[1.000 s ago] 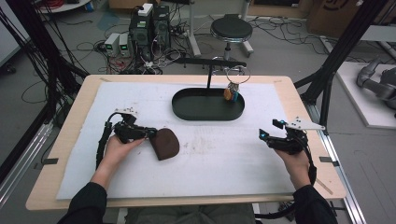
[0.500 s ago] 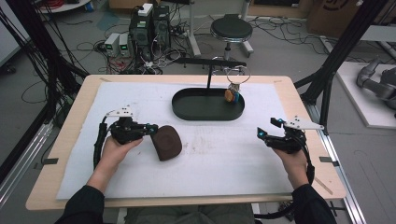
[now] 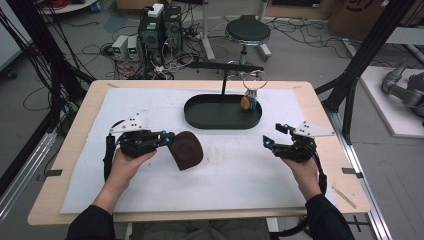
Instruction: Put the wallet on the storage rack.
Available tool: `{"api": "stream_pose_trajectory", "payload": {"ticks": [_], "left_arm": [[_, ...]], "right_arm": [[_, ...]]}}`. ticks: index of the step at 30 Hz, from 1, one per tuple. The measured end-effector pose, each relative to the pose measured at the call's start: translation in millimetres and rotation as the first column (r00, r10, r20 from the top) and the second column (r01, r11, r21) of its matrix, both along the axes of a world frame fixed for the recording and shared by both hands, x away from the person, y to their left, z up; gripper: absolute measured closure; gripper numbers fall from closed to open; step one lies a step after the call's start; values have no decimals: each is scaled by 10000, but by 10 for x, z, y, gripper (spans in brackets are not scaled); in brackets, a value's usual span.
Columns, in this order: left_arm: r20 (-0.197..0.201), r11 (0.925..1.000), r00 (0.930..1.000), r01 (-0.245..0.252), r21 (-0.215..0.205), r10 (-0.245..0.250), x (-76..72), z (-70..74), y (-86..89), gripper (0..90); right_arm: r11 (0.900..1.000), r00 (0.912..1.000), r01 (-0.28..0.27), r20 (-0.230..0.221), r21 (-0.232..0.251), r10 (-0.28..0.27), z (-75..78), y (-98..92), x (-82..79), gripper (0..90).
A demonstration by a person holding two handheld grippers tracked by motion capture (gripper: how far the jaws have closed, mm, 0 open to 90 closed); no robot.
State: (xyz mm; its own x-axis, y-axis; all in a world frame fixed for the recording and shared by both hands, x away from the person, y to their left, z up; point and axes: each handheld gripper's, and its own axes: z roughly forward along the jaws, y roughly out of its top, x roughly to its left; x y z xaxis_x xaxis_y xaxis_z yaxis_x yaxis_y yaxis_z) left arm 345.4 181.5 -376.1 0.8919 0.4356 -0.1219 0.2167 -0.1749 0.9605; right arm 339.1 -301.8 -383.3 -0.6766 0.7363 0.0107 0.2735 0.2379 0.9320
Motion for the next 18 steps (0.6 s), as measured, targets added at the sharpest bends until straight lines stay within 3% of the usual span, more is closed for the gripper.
{"api": "stream_pose_trajectory", "payload": {"ticks": [5, 9, 14, 18], "left_arm": [[506, 9989, 9985, 214, -427, -192, -56, 111, -104, 868], [882, 9966, 9951, 511, -643, -454, -102, 163, -218, 868], [1327, 9932, 9885, 839, -811, -727, -147, 198, -341, 868], [1599, 9904, 9842, 930, -1027, -758, -168, 206, -407, 868]], "right_arm": [[9966, 9971, -761, -75, 300, 764, 31, 132, -34, 285], [9872, 9879, -1539, -108, 410, 1545, 48, 274, -65, 285], [9581, 9590, -2802, -263, 592, 2821, 57, 473, -129, 284], [9403, 9417, -3326, -282, 719, 3352, 56, 591, -158, 284]]}}
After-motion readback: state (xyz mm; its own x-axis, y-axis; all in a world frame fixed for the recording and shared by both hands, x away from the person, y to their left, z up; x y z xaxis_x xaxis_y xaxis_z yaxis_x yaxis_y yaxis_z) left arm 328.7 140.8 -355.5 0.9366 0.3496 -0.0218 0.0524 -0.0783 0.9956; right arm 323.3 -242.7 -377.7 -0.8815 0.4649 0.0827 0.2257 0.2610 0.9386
